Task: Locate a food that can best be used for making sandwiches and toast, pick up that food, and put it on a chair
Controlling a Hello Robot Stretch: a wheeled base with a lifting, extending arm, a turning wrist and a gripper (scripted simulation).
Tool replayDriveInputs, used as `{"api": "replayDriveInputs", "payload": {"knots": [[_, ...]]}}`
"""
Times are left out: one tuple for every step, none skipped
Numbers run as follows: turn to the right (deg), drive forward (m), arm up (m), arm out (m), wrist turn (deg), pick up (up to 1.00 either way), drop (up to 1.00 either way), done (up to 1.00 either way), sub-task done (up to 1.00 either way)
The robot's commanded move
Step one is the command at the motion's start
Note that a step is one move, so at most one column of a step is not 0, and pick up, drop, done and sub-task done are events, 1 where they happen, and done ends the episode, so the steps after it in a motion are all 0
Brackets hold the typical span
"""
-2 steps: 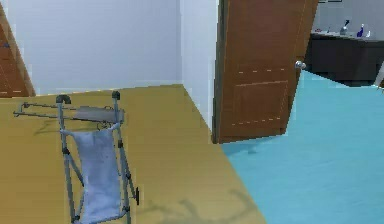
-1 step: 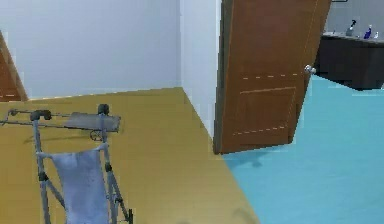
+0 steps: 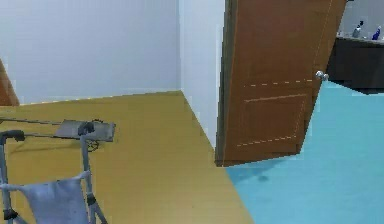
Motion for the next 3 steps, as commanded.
{"api": "replayDriveInputs", "payload": {"knots": [[24.0, 0.0, 0.0, 0.0, 0.0, 0.0, 0.0, 0.0, 0.0], [0.0, 0.55, 0.0, 0.0, 0.0, 0.0, 0.0, 0.0, 0.0], [39.0, 0.0, 0.0, 0.0, 0.0, 0.0, 0.0, 0.0, 0.0]]}}
